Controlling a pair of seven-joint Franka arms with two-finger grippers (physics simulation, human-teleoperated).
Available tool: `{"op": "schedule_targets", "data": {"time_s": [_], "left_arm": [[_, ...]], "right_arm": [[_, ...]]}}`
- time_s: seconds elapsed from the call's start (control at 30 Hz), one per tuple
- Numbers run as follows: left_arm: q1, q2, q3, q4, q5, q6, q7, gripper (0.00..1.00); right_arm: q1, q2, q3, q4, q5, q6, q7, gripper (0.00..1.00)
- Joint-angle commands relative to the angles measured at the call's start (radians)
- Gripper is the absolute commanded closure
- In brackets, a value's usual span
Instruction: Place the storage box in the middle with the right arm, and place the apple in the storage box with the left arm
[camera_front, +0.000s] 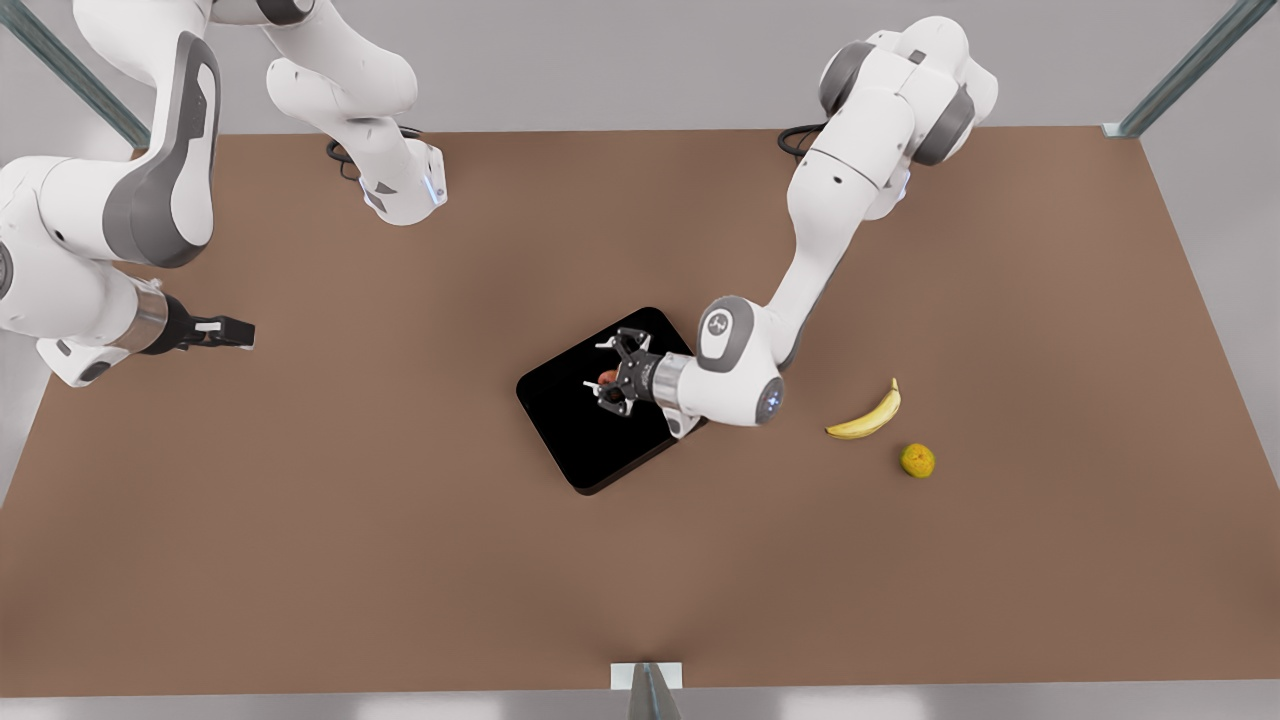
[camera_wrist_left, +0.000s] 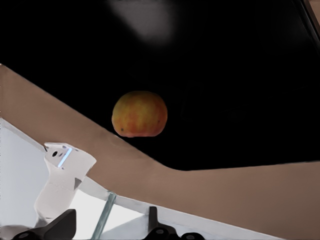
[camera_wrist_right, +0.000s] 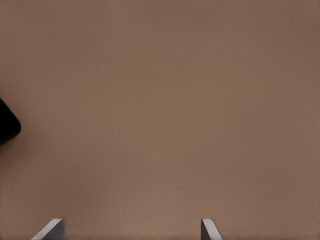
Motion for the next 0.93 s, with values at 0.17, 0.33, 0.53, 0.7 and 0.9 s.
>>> {"op": "schedule_targets", "data": {"time_s": [0.17, 0.33, 0.53, 0.7, 0.9], "left_arm": [[0.052, -0.164, 0.081, 0.002, 0.39, -0.079, 0.02, 0.0], [0.19, -0.351, 0.194, 0.003, 0.819, -0.267, 0.375, 0.0], [0.543, -0.662, 0.124, -0.077, 1.02, -0.586, 1.457, 0.0], [0.54, -0.6, 0.122, -0.12, 1.047, -0.514, 1.601, 0.01], [0.518, -0.497, 0.093, -0.04, 1.047, -0.494, 1.475, 0.0]], "right_arm": [[0.0, 0.0, 0.0, -0.002, -0.002, -0.002, 0.002, 0.0], [0.002, 0.006, 0.0, 0.0, 0.0, -0.006, 0.003, 0.0], [0.002, -0.02, 0.0, 0.032, -0.014, -0.006, 0.002, 0.0], [-0.001, -0.018, -0.002, 0.043, -0.02, -0.02, 0.003, 0.0], [-0.001, -0.015, -0.002, 0.043, -0.02, -0.02, 0.003, 0.0]]}}
